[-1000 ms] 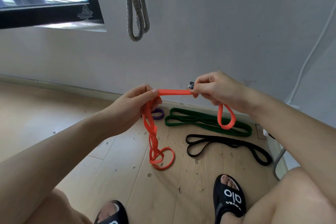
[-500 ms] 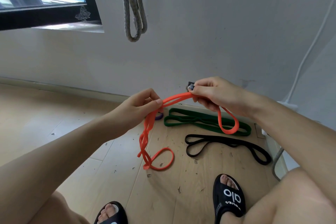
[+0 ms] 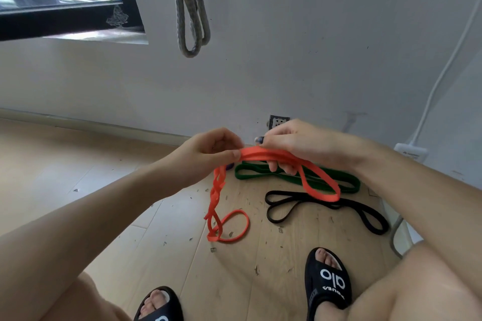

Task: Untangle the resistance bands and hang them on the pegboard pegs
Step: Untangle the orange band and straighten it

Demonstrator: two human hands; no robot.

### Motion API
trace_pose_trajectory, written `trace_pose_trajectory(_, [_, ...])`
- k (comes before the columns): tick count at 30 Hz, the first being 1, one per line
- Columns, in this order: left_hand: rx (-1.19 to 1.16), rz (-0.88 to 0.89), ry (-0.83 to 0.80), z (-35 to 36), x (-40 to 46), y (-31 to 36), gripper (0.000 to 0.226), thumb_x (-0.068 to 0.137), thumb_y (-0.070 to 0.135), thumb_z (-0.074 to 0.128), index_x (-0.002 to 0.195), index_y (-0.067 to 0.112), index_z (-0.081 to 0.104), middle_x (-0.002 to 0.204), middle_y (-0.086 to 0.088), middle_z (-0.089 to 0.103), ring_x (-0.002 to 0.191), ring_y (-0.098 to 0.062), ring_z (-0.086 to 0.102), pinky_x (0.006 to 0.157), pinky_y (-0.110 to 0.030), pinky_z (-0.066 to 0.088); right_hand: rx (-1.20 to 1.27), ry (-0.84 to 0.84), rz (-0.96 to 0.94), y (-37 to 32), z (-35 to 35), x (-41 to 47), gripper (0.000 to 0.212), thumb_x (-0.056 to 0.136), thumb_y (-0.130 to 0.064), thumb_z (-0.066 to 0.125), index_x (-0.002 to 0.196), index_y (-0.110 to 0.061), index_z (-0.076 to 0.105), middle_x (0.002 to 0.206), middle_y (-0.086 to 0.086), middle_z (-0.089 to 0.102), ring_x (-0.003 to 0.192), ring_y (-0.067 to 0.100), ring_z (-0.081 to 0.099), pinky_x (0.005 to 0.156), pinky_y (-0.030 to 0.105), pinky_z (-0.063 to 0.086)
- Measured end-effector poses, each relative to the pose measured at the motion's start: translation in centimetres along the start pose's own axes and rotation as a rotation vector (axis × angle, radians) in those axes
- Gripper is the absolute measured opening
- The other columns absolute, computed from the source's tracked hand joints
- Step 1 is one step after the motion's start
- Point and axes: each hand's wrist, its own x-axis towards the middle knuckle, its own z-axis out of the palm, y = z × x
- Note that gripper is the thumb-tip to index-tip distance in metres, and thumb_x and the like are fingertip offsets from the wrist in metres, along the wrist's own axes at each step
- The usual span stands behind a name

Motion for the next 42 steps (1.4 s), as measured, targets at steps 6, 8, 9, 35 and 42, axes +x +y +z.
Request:
trace_pose_trajectory(6, [-0.049,0.008,-0.055,0.3,0.1,-0.1,0.016,0.100,0.024,0.063,0.110,0.013,0.068,0.103,-0.004,0.076,0.101,-0.019,0.072,0.096,-0.038,0.056,-0.031,0.064,-0.023,-0.2,0.3,0.9,0.029,0.103,-0.028,0.061,0.084,-0.009,0.071,0.061,-0.001,0.051,0.051,0.010,0.042,0.048,0.025,0.034])
trace_pose_trajectory(8, [-0.017,0.020,-0.084,0.7,-0.1,-0.2,0.017,0.097,0.022,0.067,0.111,0.012,0.064,0.101,-0.002,0.077,0.097,-0.016,0.074,0.091,-0.035,0.058,-0.014,0.107,-0.042,-0.3,0.2,0.8,0.028,0.102,-0.027,0.062,0.085,-0.008,0.072,0.064,0.002,0.051,0.053,0.010,0.040,0.048,0.024,0.031])
trace_pose_trajectory(9, [0.018,0.028,-0.095,1.1,-0.2,-0.2,0.020,0.095,0.020,0.071,0.111,0.013,0.062,0.100,-0.002,0.076,0.094,-0.015,0.074,0.087,-0.033,0.060,-0.017,0.127,-0.048,-0.4,0.1,0.8,0.028,0.102,-0.027,0.062,0.086,-0.007,0.072,0.065,0.003,0.051,0.054,0.010,0.040,0.048,0.022,0.031])
trace_pose_trajectory(35, [0.124,0.048,0.057,0.0,0.2,-0.3,0.017,0.098,0.017,0.066,0.111,0.024,0.074,0.105,0.005,0.077,0.100,-0.012,0.072,0.089,-0.028,0.056,-0.426,0.195,-0.076,0.9,-1.2,0.8,0.013,0.094,-0.044,0.069,0.089,-0.033,0.076,0.060,-0.028,0.059,0.060,-0.005,0.053,0.055,0.012,0.035])
trace_pose_trajectory(42, [0.521,0.117,0.078,1.4,0.9,-1.9,0.017,0.097,0.013,0.062,0.101,0.027,0.053,0.085,0.007,0.074,0.075,-0.018,0.070,0.069,-0.038,0.060,-0.448,0.258,-0.164,0.6,-0.7,1.3,0.012,0.093,-0.037,0.072,0.088,-0.030,0.080,0.070,-0.013,0.068,0.064,0.000,0.057,0.057,0.010,0.039])
